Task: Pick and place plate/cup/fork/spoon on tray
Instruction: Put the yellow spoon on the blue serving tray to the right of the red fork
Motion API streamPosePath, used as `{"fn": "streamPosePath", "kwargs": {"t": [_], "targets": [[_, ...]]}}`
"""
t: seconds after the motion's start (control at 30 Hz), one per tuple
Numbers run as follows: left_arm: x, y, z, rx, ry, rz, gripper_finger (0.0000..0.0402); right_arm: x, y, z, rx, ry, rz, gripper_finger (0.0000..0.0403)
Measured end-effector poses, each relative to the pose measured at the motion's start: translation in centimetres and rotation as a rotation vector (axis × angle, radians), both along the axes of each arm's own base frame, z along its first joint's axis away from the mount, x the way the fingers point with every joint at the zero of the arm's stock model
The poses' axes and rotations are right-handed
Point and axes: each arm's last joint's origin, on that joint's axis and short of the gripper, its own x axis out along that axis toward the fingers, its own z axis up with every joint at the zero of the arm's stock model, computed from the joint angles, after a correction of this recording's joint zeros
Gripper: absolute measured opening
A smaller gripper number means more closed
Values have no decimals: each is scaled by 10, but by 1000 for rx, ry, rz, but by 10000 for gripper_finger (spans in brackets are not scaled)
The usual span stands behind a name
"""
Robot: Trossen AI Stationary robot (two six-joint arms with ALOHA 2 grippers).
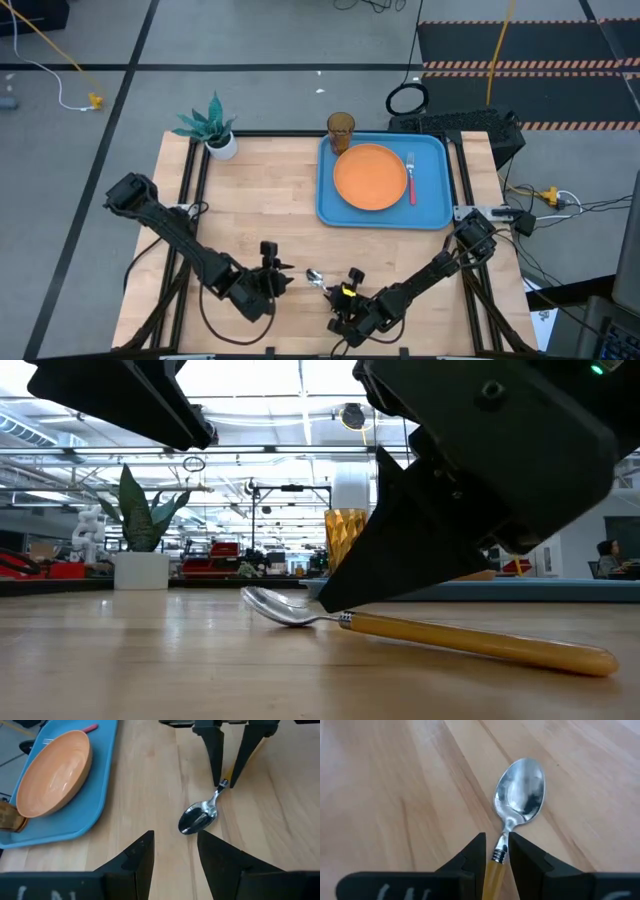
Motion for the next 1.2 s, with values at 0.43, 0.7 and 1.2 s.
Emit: {"fn": "streamPosePath", "kwargs": {"t": [0.43,0.7,1.2], "targets": [[0,0,0,1,-1,-2,154,1,-2,-1,22,7,-10,169],[1,0,0,-1,-5,-2,154,3,-3,-15,52,20,-40,161],[1,-1,1,-21,-15,11,154,-1,-16,-3,68,80,-101,21]]}}
